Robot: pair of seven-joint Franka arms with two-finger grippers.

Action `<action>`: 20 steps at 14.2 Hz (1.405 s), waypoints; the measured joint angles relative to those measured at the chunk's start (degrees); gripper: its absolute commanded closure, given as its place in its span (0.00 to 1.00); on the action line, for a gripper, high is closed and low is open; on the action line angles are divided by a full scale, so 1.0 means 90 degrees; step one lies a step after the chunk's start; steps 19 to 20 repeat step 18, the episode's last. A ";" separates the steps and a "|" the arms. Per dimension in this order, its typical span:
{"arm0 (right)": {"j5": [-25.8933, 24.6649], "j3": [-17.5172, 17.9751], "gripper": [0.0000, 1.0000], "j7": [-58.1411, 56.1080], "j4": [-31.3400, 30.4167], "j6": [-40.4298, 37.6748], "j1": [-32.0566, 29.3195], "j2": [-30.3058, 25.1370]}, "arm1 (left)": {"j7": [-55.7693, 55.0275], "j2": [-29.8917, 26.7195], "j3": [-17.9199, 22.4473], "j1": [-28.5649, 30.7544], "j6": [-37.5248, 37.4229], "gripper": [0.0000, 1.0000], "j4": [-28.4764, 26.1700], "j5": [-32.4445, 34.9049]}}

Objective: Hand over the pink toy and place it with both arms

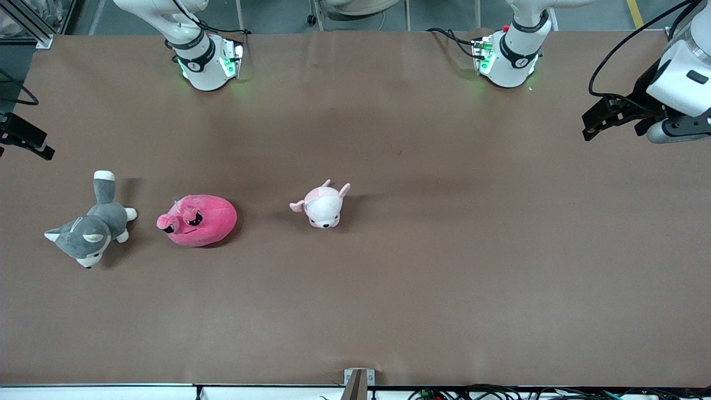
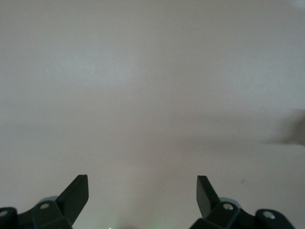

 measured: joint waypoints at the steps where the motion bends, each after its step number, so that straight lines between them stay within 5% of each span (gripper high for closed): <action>1: -0.0068 0.0014 0.00 0.0000 -0.0221 0.0065 0.0005 -0.0143 | 0.0000 0.0000 0.0000 0.0000 0.0000 0.00 0.0000 0.0000; 20: -0.0112 0.0028 0.00 0.0004 -0.0897 0.0135 0.0009 -0.0546 | 0.0003 -0.0001 0.0000 -0.0001 -0.0001 0.00 0.0007 0.0000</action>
